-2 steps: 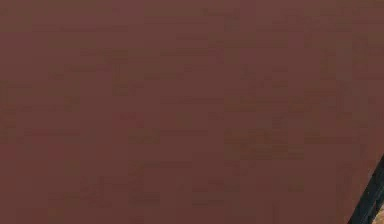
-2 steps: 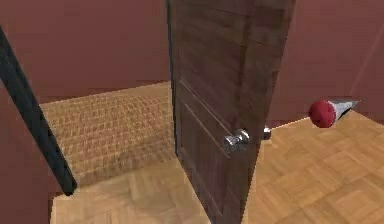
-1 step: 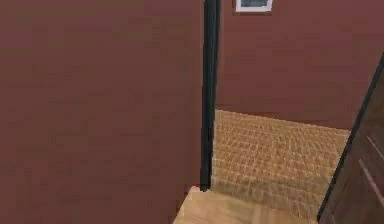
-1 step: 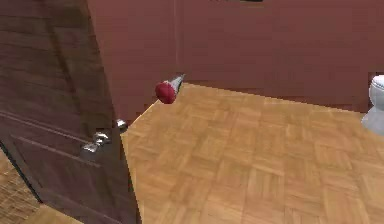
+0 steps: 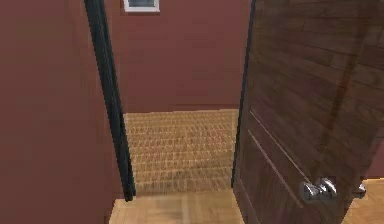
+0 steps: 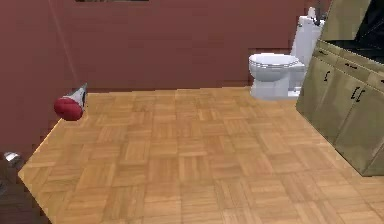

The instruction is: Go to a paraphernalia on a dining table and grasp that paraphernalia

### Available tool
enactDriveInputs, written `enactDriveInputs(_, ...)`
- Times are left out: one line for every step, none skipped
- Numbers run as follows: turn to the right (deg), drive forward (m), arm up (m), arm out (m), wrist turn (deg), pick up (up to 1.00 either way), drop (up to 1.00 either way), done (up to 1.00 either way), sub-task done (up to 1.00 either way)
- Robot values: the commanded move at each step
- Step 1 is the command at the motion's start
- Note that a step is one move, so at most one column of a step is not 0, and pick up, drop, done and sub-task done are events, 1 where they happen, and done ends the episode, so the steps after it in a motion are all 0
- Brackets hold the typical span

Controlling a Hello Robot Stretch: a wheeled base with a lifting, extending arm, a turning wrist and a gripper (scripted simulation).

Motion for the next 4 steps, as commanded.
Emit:
enactDriveInputs(0.0,0.35,0.00,0.00,0.0,0.00,0.00,0.00,0.00)
enactDriveInputs(-6.0,0.00,0.00,0.00,0.0,0.00,0.00,0.00,0.00)
enactDriveInputs(0.0,1.00,0.00,0.00,0.0,0.00,0.00,0.00,0.00)
enactDriveInputs(-6.0,0.00,0.00,0.00,0.0,0.00,0.00,0.00,0.00)
